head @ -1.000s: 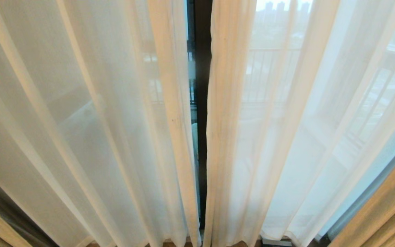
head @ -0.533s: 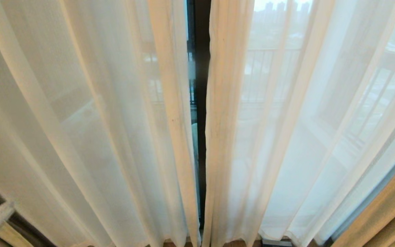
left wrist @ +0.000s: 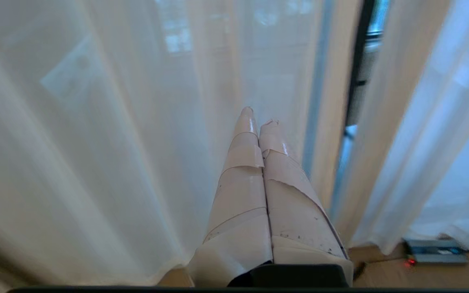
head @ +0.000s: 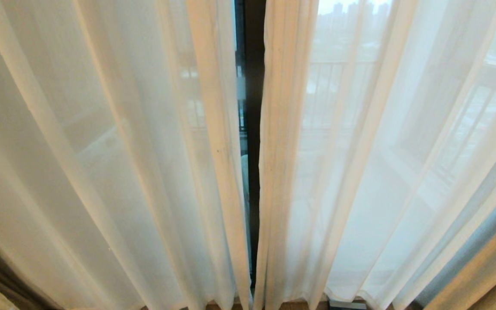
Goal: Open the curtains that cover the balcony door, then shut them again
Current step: Pull the outer curtains open on both sides
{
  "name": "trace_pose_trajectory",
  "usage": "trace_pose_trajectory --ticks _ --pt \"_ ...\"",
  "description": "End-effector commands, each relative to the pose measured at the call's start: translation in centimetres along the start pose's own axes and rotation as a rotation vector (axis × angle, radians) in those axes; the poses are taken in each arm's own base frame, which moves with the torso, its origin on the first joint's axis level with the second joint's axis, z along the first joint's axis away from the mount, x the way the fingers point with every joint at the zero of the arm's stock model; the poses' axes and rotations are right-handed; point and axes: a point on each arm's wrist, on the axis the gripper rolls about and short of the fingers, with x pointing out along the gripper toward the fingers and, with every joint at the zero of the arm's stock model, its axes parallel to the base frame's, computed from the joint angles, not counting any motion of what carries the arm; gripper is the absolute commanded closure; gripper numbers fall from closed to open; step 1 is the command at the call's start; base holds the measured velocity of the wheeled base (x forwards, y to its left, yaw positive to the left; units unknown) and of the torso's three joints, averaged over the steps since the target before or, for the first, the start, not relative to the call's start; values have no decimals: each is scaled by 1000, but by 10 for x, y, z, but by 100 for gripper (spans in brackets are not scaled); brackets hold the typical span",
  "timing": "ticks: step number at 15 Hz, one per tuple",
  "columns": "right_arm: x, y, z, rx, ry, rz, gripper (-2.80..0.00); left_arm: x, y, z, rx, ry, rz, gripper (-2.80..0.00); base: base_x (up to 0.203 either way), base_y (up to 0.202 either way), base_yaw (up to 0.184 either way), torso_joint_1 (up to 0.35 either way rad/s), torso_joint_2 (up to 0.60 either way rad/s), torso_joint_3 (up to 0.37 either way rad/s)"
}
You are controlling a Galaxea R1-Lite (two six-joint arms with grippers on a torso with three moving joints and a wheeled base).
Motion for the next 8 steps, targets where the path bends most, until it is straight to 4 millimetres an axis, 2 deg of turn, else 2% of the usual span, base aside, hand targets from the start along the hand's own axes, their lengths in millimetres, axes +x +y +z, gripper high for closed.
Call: trace_pose_trajectory --ticks 1,8 --pt "0 0 0 -1 1 1 0 -4 0 -8 -15 -19 25 0 0 0 0 0 0 0" --pt "0 0 0 -1 1 1 0 -4 0 -8 -7 -17 32 0 0 0 0 0 0 0"
